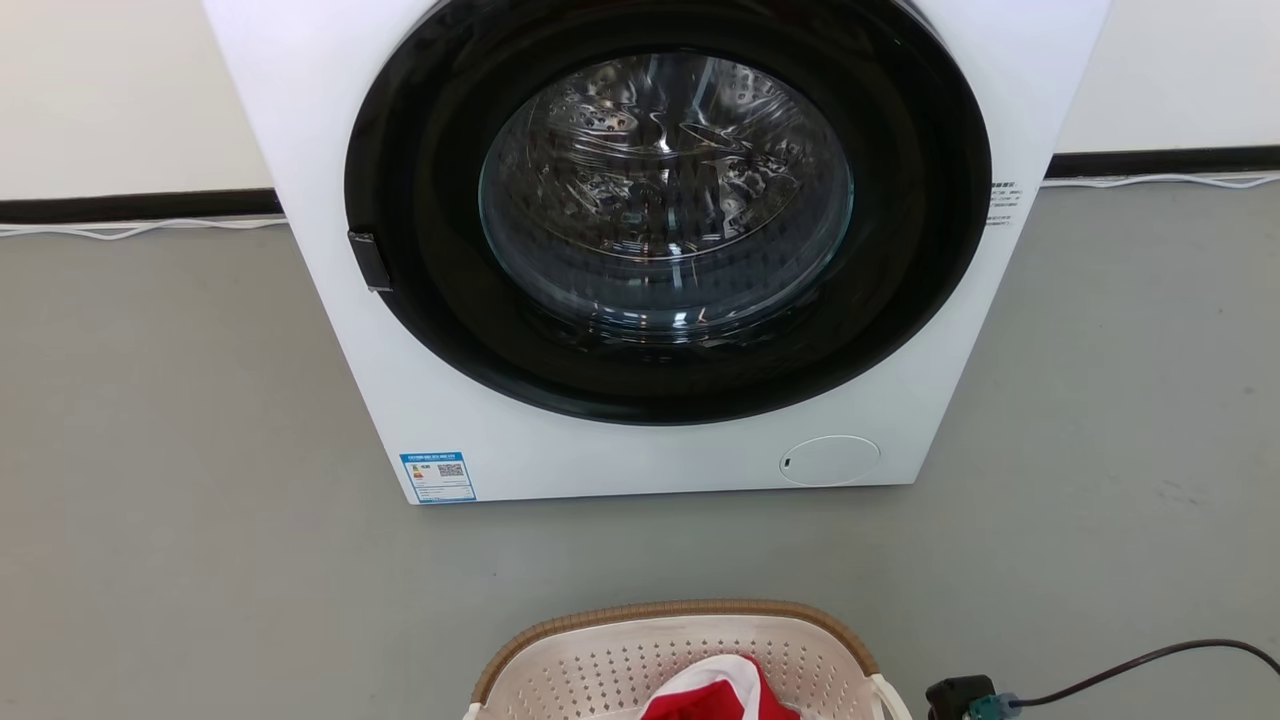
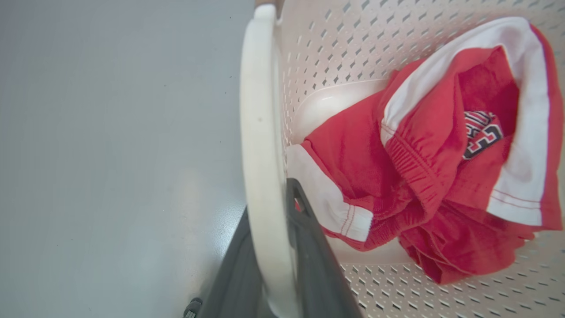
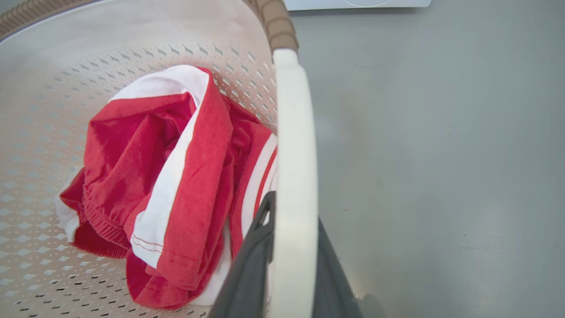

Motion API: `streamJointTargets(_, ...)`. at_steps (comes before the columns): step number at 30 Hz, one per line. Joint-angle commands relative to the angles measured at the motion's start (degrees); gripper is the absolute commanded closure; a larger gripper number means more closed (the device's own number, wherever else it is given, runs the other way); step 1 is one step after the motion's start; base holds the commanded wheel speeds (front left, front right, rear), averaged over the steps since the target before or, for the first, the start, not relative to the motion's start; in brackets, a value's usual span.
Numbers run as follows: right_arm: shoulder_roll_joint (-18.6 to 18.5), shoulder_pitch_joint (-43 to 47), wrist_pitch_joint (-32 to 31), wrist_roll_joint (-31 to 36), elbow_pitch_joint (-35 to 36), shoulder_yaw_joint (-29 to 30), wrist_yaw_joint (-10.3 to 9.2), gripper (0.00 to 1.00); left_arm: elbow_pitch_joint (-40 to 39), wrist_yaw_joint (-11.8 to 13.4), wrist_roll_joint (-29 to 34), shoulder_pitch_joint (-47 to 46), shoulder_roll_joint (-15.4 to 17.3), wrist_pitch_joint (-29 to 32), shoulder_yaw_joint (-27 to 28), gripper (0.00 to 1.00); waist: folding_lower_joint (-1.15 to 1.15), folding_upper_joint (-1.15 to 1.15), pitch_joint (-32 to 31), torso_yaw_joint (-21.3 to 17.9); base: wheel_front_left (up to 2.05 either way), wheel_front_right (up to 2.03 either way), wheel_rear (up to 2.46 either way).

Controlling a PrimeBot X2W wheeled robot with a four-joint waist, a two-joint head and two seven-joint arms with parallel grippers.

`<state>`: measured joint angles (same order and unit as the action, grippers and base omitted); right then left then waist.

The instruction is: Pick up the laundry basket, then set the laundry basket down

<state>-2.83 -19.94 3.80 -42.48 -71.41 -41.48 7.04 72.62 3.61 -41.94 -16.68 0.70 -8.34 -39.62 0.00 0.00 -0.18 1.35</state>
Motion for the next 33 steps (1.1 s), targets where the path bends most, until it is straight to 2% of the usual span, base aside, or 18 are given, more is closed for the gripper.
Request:
streamJointTargets(1,-0.05,-0.30,1.02,-0.45,0.35,-1.55,0.45,1.00,0.15,1.06,-0.28,-0.96,2.18,-1.15,1.00,1.00,0.00,0.00,-0.03,-0.01,0.00,0.00,0.00)
streamJointTargets(22,-0.05,-1.59,2.60,-4.39,-0.30,-4.89,0.45,1.00,0.20,1.34,-2.19,-1.41,2.18,-1.72,-1.21,1.00,0.00,0.00,0.80,0.02,0.00,0.00,0.00)
streamJointTargets(33,-0.05,-6.65,3.91,-5.60,-1.09,-5.98,0.45,1.00,-0.85,2.07,-3.31,-5.83,2.18,-2.39,-1.98,1.00,0.00,0.00,7.50,0.58,0.00,0.00,0.00)
